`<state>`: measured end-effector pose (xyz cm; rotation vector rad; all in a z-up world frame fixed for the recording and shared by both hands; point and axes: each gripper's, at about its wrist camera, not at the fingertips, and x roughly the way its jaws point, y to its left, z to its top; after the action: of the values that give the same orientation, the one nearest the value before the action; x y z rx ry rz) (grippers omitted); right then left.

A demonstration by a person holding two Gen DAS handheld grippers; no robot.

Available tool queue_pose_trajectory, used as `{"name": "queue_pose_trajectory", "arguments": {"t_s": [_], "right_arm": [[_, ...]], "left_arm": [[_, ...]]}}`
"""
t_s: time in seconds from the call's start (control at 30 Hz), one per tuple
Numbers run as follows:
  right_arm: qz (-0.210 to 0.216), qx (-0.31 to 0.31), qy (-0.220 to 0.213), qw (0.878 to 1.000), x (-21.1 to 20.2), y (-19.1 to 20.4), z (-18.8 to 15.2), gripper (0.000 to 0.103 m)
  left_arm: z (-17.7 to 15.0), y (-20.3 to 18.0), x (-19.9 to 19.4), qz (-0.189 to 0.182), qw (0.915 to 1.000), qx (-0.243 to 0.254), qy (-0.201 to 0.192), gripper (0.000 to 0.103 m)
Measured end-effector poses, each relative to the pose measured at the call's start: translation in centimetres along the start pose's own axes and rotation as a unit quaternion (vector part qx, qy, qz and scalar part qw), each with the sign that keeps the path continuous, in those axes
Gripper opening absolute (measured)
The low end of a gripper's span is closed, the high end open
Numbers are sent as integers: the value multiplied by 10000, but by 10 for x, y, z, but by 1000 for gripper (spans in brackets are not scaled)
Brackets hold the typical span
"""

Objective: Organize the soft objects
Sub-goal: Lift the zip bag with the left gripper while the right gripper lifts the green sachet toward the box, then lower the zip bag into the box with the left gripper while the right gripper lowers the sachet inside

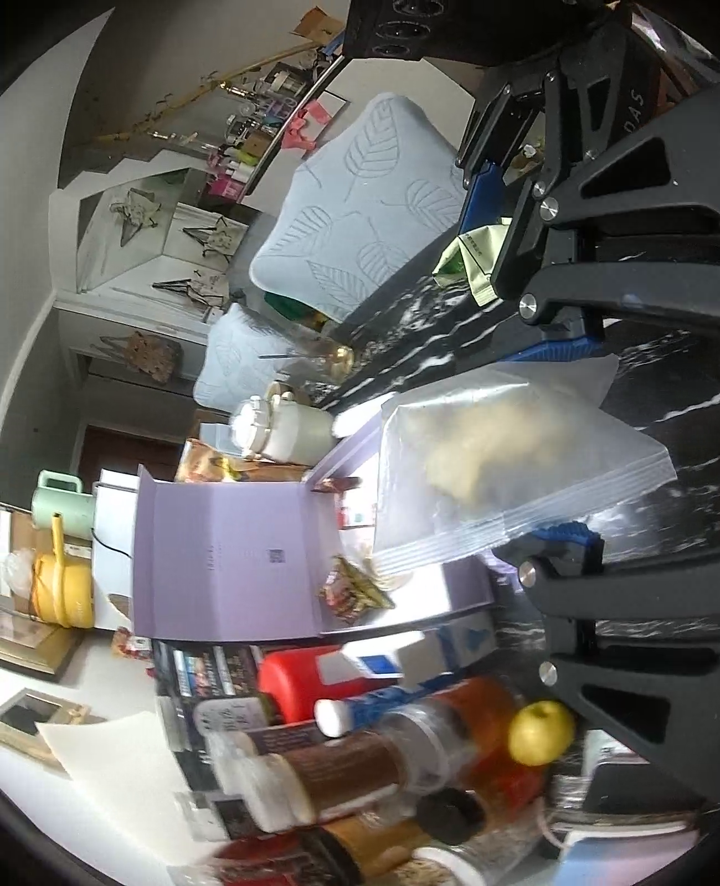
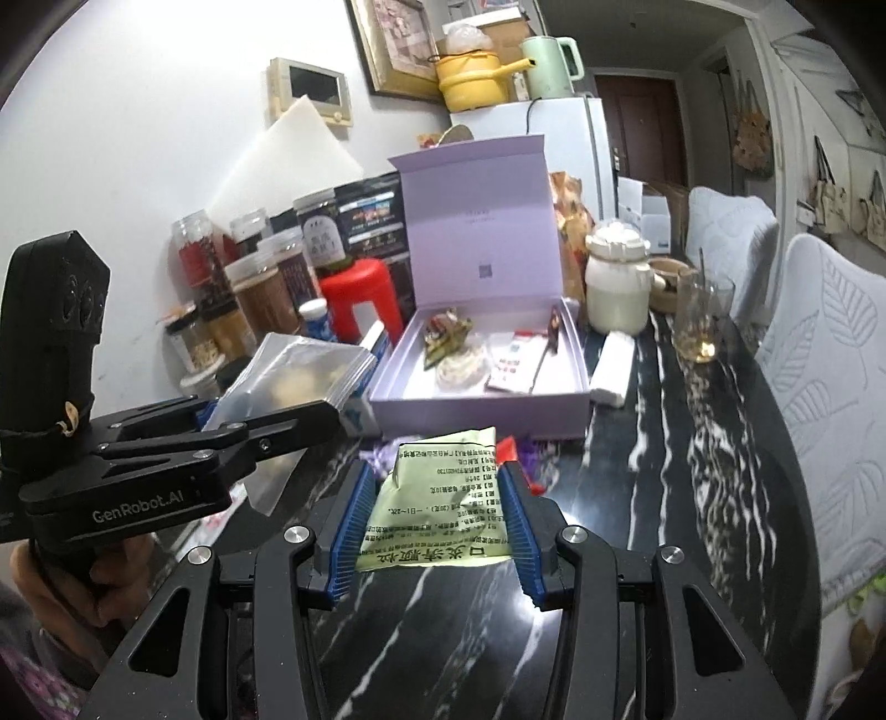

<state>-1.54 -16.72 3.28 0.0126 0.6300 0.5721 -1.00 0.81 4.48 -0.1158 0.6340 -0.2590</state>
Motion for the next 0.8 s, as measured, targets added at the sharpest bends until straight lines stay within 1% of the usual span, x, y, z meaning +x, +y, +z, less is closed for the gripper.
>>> {"name": "queue_pose_trajectory", "arguments": {"t_s": [0.3,0.37,0.43,0.63,0.8], "right_arm": [[-3,-66,-253,9997,12,-9,33,46],[43,-80,-295,9995,16,-12,42,46],[55,-102,-342,9993,19,-13,50,46],[37,-169,-489,9987,33,-21,73,46],[26,-151,-570,9983,48,-30,91,46]], "left_arm": [[35,10,12,-80,9996,-11,-267,43],[44,11,13,-136,9993,47,-359,43],[51,11,15,-111,9989,111,-450,43],[72,11,29,-117,9981,242,-558,43],[89,10,37,-75,9967,344,-725,43]]}}
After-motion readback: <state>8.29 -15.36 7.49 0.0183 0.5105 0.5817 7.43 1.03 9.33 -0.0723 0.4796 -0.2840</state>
